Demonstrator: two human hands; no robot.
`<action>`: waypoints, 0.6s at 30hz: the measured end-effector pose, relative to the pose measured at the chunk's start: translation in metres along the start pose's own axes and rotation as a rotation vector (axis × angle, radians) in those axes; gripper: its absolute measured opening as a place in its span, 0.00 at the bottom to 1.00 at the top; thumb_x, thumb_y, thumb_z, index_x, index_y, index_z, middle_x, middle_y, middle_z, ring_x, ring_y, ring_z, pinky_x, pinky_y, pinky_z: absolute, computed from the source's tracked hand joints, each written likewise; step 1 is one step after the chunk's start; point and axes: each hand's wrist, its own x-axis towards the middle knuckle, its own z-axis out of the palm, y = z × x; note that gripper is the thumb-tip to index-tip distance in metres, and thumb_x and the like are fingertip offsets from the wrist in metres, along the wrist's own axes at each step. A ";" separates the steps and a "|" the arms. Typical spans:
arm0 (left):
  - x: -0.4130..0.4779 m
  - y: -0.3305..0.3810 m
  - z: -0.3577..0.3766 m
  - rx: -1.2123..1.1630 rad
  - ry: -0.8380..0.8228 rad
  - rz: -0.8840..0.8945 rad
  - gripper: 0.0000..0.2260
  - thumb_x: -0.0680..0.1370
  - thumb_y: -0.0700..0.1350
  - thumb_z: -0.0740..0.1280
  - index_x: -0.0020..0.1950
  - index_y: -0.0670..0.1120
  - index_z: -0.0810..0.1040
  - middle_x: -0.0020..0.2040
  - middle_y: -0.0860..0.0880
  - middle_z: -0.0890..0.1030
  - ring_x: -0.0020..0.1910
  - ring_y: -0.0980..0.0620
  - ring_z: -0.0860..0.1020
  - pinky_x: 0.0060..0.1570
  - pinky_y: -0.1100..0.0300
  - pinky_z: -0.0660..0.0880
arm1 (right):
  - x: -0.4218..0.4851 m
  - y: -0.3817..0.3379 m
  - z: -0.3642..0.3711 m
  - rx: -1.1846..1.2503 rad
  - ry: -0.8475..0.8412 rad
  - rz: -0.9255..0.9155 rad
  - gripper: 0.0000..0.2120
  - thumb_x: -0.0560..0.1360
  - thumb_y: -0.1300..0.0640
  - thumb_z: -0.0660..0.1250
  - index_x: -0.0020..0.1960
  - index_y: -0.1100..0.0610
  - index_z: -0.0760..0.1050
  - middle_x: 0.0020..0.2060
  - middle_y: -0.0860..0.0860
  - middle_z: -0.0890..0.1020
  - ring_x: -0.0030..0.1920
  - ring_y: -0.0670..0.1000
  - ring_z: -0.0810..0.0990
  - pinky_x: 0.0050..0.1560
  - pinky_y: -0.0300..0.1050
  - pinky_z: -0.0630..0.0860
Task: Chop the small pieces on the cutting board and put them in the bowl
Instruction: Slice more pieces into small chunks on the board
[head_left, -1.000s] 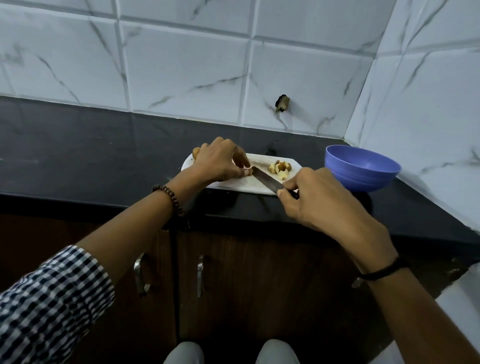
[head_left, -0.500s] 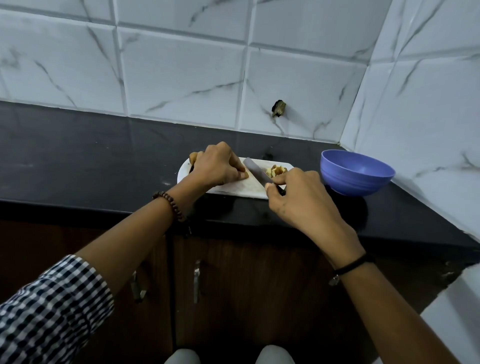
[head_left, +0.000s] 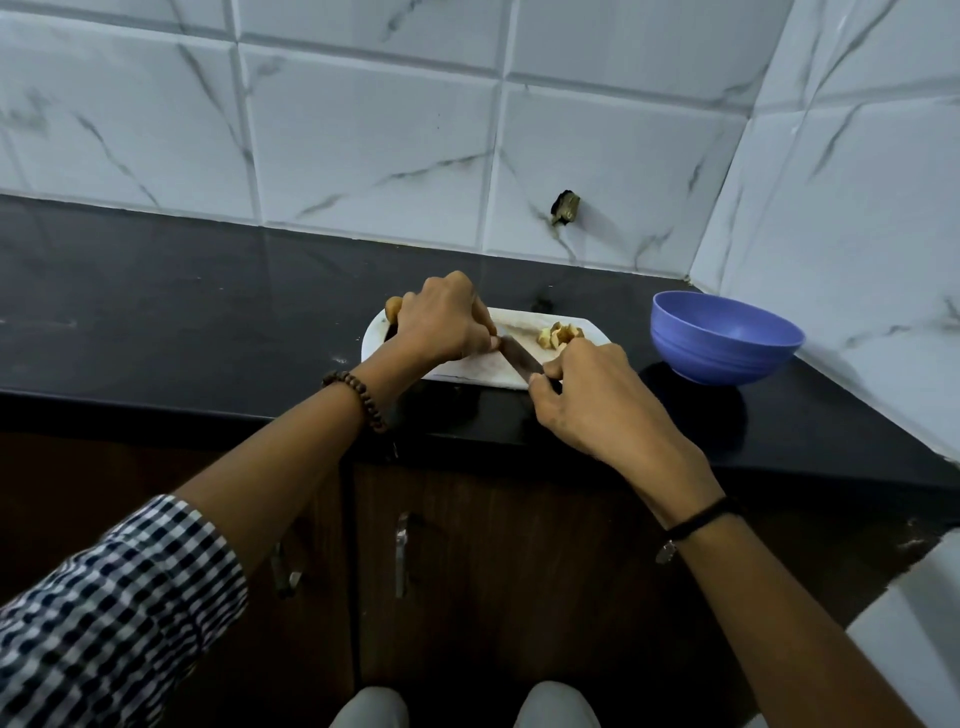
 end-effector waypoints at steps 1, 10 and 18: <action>0.000 -0.001 0.000 -0.007 -0.001 -0.001 0.05 0.70 0.47 0.76 0.45 0.49 0.87 0.32 0.60 0.76 0.47 0.53 0.76 0.50 0.55 0.67 | -0.003 0.001 -0.004 -0.022 -0.011 -0.012 0.12 0.80 0.52 0.61 0.51 0.59 0.77 0.38 0.51 0.70 0.30 0.48 0.70 0.27 0.41 0.62; -0.002 -0.006 -0.007 -0.041 -0.084 0.026 0.10 0.72 0.40 0.70 0.46 0.53 0.87 0.44 0.54 0.84 0.52 0.54 0.79 0.57 0.48 0.74 | -0.019 0.018 -0.058 -0.044 -0.092 -0.025 0.12 0.79 0.51 0.64 0.55 0.53 0.83 0.48 0.51 0.84 0.37 0.47 0.77 0.32 0.41 0.72; -0.003 -0.027 -0.018 -0.129 -0.019 0.127 0.08 0.76 0.39 0.70 0.52 0.47 0.85 0.45 0.53 0.85 0.50 0.55 0.81 0.56 0.58 0.75 | -0.018 0.009 -0.030 0.023 0.068 -0.014 0.15 0.77 0.47 0.63 0.59 0.51 0.81 0.40 0.53 0.79 0.40 0.54 0.79 0.42 0.49 0.79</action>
